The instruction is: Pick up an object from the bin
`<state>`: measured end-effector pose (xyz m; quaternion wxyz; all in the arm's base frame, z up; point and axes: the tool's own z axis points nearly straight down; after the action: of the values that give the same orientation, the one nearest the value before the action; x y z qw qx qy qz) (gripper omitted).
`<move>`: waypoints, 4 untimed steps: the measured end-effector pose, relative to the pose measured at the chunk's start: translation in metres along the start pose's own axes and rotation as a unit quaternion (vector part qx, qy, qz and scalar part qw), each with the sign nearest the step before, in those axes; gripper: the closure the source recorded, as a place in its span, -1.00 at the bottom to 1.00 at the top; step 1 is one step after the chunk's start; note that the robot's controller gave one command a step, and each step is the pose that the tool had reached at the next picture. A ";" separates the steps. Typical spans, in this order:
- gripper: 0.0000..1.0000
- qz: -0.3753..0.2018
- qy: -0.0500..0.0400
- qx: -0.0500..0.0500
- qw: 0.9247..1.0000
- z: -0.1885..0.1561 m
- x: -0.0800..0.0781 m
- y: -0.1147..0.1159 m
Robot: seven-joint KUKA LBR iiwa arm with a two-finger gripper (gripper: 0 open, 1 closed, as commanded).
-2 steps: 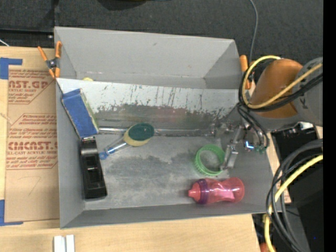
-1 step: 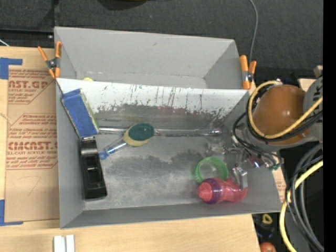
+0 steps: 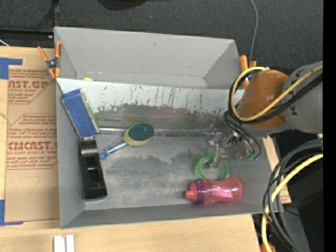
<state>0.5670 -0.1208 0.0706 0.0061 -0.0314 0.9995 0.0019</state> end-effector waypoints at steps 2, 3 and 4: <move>1.00 -0.001 0.001 0.000 1.000 -0.021 0.000 0.001; 1.00 0.000 0.001 0.000 1.000 -0.057 0.000 0.002; 1.00 -0.001 -0.001 0.000 1.000 -0.073 -0.001 0.002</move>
Offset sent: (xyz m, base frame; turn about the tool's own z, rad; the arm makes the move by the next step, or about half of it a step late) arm -0.0001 0.0000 0.0371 0.0000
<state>0.5670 -0.1191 0.1439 0.0067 -0.0321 0.9995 0.0019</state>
